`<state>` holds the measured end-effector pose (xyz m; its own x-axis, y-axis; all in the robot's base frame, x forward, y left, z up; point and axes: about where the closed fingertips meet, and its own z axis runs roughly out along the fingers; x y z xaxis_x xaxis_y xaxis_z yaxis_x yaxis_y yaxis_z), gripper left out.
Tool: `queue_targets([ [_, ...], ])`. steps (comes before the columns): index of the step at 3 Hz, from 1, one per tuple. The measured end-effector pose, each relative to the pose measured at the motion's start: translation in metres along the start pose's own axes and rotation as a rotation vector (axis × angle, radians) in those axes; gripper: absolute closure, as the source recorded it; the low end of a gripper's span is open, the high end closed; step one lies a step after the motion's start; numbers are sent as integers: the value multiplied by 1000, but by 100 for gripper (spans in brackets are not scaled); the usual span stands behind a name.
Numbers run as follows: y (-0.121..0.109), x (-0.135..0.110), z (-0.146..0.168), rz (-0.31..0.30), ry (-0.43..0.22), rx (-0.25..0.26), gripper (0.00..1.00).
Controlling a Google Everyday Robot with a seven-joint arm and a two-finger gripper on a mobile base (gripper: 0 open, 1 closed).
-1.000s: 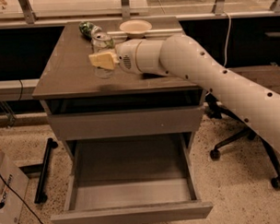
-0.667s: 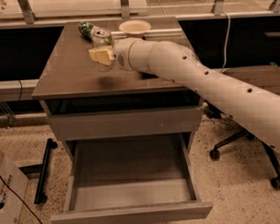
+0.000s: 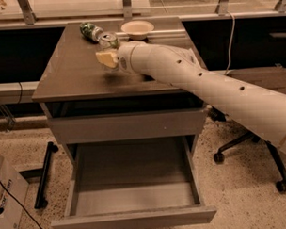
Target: Pick 7up can from middle drawer and place on counter
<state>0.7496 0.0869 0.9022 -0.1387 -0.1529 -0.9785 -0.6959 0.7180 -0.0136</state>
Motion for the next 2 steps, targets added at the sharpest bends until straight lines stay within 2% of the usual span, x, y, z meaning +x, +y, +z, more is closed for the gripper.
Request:
queue_targets([
  [1,2,0,1,0,0,-3,4],
  [2,2,0,2,0,1,-4,0],
])
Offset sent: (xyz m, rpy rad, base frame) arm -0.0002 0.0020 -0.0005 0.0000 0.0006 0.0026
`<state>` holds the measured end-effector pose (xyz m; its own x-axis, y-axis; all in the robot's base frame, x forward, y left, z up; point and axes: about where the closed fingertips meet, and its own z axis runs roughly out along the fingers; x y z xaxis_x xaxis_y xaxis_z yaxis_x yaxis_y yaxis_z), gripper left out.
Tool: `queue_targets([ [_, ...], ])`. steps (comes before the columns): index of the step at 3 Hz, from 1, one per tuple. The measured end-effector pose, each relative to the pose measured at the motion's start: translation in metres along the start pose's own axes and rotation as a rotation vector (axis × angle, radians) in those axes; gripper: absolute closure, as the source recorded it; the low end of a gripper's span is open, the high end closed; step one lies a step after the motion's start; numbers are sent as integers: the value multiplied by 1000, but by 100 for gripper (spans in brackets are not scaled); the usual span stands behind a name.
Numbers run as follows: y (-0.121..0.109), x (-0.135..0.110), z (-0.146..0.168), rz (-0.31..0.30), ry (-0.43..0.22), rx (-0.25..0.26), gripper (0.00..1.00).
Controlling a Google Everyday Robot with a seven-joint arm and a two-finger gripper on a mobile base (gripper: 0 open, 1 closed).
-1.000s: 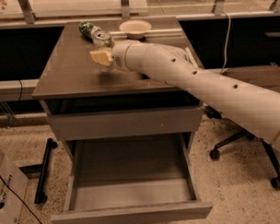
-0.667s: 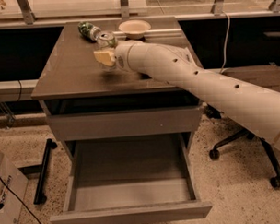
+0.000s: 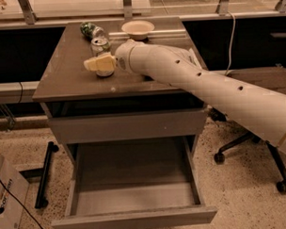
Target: Pick 7up can from middle drawer and place on counter
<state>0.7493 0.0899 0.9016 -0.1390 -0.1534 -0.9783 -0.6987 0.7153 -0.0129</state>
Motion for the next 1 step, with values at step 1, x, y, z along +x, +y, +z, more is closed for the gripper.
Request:
queue_targets([
  [1,0,0,0,0,0,0,0],
])
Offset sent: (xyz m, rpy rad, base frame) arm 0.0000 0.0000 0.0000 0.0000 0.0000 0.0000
